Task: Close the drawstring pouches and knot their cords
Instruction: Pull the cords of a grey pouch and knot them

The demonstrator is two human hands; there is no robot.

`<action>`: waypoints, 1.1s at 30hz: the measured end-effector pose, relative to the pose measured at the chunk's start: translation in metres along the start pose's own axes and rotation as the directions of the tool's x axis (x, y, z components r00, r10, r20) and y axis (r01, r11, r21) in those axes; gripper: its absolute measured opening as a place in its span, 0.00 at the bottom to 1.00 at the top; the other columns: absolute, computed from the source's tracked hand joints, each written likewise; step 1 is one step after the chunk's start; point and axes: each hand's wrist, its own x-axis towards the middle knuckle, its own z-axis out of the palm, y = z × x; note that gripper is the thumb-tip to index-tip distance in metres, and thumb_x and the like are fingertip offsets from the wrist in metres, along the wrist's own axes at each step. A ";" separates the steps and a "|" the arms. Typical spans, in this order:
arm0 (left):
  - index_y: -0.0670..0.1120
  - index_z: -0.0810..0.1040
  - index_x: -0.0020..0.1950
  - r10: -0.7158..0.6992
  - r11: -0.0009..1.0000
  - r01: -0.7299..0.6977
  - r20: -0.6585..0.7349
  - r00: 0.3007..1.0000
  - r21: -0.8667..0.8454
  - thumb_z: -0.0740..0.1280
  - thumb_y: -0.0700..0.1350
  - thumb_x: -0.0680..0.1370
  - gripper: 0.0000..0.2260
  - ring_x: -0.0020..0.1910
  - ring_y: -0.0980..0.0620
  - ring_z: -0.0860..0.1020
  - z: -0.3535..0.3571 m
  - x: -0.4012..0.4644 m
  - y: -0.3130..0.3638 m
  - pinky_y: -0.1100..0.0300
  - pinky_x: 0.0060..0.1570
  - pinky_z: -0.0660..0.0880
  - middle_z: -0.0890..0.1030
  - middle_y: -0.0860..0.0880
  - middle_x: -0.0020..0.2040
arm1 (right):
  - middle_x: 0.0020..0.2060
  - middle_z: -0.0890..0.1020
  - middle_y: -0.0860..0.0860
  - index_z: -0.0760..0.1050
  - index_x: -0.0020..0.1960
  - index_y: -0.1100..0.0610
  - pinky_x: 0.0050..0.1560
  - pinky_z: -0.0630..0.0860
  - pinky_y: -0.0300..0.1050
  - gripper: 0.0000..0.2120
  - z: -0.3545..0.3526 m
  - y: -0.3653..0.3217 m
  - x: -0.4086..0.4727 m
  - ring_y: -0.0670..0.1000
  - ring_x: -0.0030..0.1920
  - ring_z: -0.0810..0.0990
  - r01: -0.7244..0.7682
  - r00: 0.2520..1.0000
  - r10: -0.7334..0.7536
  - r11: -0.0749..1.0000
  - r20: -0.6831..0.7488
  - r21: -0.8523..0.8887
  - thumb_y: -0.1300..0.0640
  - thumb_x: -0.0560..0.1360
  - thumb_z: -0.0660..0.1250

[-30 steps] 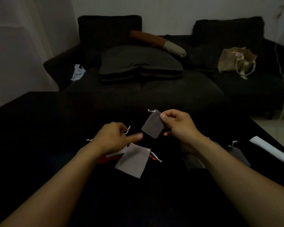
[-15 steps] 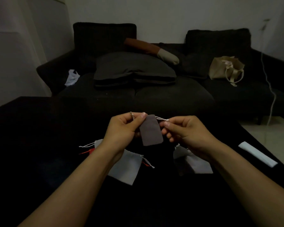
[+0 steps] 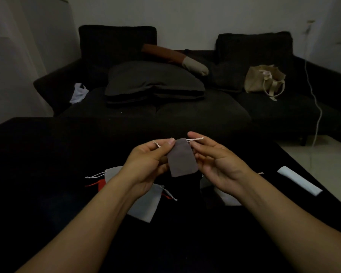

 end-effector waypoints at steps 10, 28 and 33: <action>0.40 0.82 0.56 0.010 0.997 -0.008 -0.034 0.999 0.073 0.70 0.42 0.77 0.10 0.51 0.45 0.85 -0.005 0.003 -0.001 0.51 0.52 0.81 0.85 0.40 0.52 | 0.36 0.84 0.54 0.82 0.50 0.59 0.45 0.79 0.38 0.12 0.009 0.006 0.004 0.47 0.36 0.81 -0.021 0.998 0.027 0.995 -0.058 0.100 0.62 0.67 0.68; 0.45 0.78 0.38 0.169 0.914 -0.225 -0.186 0.968 -0.339 0.62 0.52 0.81 0.16 0.36 0.56 0.82 0.002 0.007 0.009 0.63 0.41 0.75 0.86 0.48 0.40 | 0.42 0.86 0.51 0.78 0.41 0.54 0.30 0.74 0.35 0.06 0.010 -0.004 0.010 0.46 0.34 0.81 0.147 0.987 -0.128 0.961 -0.093 0.236 0.52 0.73 0.67; 0.47 0.72 0.38 0.177 0.953 -0.202 -0.126 0.976 -0.224 0.59 0.55 0.82 0.16 0.26 0.58 0.75 0.004 0.002 0.009 0.68 0.29 0.73 0.78 0.52 0.28 | 0.32 0.79 0.51 0.77 0.41 0.56 0.29 0.74 0.36 0.12 0.010 0.002 0.008 0.45 0.29 0.75 0.137 0.990 -0.133 0.986 -0.045 0.098 0.51 0.78 0.62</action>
